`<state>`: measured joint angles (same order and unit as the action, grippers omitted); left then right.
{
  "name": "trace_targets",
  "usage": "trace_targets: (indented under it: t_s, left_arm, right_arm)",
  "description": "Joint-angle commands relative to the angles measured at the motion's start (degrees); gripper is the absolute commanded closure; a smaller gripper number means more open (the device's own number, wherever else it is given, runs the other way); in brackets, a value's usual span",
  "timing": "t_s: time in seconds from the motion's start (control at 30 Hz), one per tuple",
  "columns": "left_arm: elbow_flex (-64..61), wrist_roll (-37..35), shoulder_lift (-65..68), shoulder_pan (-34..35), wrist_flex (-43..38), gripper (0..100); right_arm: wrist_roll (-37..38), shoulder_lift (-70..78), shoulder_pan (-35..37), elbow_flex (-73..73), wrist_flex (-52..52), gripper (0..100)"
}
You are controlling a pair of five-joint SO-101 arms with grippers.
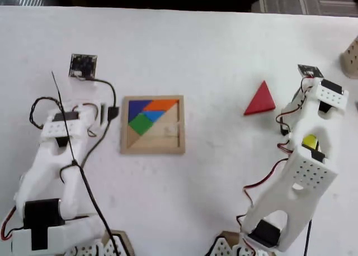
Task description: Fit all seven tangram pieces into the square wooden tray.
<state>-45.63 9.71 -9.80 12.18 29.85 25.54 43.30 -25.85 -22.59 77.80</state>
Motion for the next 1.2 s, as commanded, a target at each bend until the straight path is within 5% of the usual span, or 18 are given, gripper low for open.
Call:
trace_targets:
  t_s: [0.0, 0.53, 1.17]
  left_arm:
    - [1.1, 1.1, -0.1, 0.0, -1.1, 69]
    - [1.1, 1.2, -0.1, 0.0, -1.1, 69]
    - [1.1, 1.3, -0.1, 0.0, -1.1, 69]
  right_arm:
    - [-0.9, 4.2, -1.5, -8.5, 2.8, 67.3]
    - [-0.9, 17.2, -1.0, -35.3, 20.0, 67.3]
    - [-0.9, 21.1, -4.0, -36.7, 20.0, 72.2]
